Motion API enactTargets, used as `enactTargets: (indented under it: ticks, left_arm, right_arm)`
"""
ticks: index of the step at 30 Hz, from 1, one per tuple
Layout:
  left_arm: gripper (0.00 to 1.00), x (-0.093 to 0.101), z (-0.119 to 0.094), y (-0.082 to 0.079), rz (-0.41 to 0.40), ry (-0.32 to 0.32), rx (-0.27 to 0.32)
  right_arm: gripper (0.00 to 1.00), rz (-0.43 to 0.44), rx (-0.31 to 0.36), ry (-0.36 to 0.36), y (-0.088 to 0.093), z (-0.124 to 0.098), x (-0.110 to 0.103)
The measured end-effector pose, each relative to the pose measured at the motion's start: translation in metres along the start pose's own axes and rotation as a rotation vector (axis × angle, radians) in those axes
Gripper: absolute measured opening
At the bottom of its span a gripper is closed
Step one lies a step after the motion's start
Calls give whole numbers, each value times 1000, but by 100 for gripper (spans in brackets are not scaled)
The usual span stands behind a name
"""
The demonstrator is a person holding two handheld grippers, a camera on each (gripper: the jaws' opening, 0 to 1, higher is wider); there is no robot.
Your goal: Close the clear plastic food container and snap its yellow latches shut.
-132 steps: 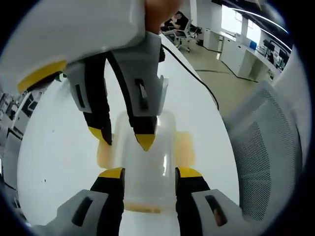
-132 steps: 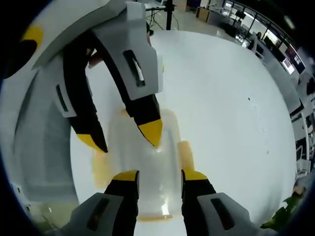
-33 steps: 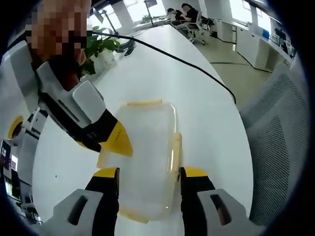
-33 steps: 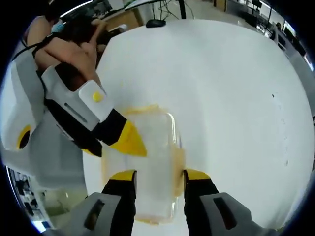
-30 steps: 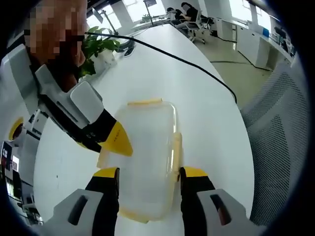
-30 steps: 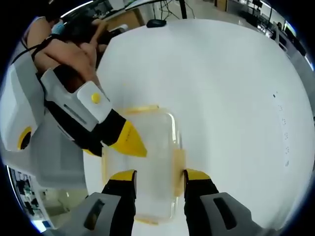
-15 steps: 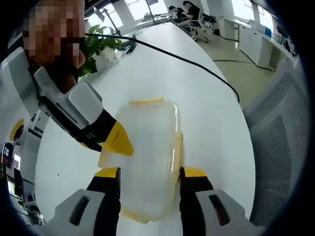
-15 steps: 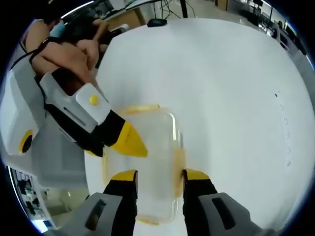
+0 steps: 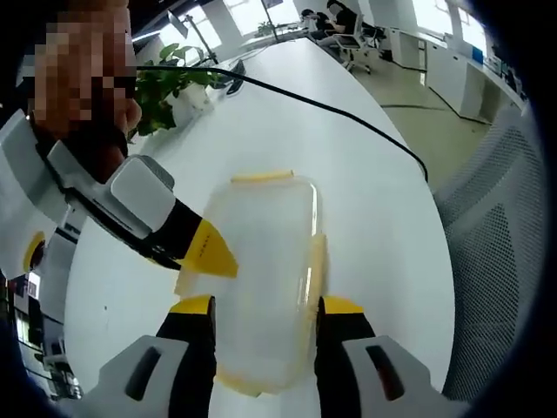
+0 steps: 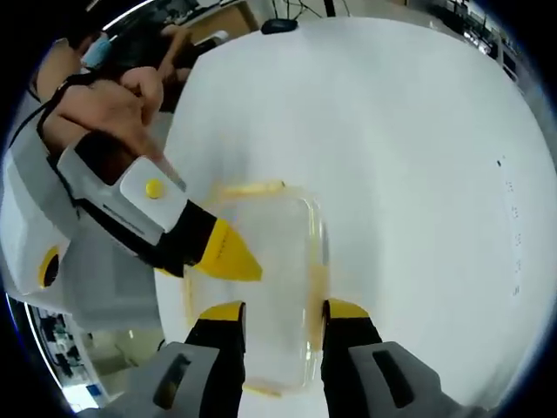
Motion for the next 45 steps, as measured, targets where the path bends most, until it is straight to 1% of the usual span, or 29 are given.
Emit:
enactTargets:
  ticks: [3, 9, 13, 27, 29, 41, 44, 45]
  left_arm:
    - [44, 0, 0, 0, 0, -2, 1]
    - [44, 0, -1, 0, 9, 1, 0]
    - [44, 1, -1, 0, 13, -2, -2]
    - [46, 1, -2, -2, 46, -13, -17]
    - [46, 2, -2, -2, 66, -7, -19]
    - [46, 2, -3, -2, 78, 5, -21]
    - [46, 2, -5, -2, 90, 18, -18]
    - [46, 2, -5, -2, 92, 23, -18]
  right_arm:
    - [32, 4, 7, 1, 1, 0, 0]
    - [33, 7, 1, 10, 3, 1, -2]
    - [33, 10, 13, 14, 5, 0, -2]
    - [34, -27, 0, 92, 4, -4, -6]
    - [34, -20, -3, 98, 3, -4, -6]
    - [34, -15, 5, 127, 2, -4, -7]
    - [36, -13, 8, 145, 3, -6, -6]
    - [39, -12, 8, 156, 3, -6, -6]
Point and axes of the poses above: the point that each gripper's makers call its tool centre point, and the gripper's own axes: z roughly forward along the fingers, x roughly to its right, y roughly out of its underside, the point moved 4 cm from there along -z, roughly backward along the fingers, and after that the axes turned 10 degrees about -z, right-handed, at the moved point
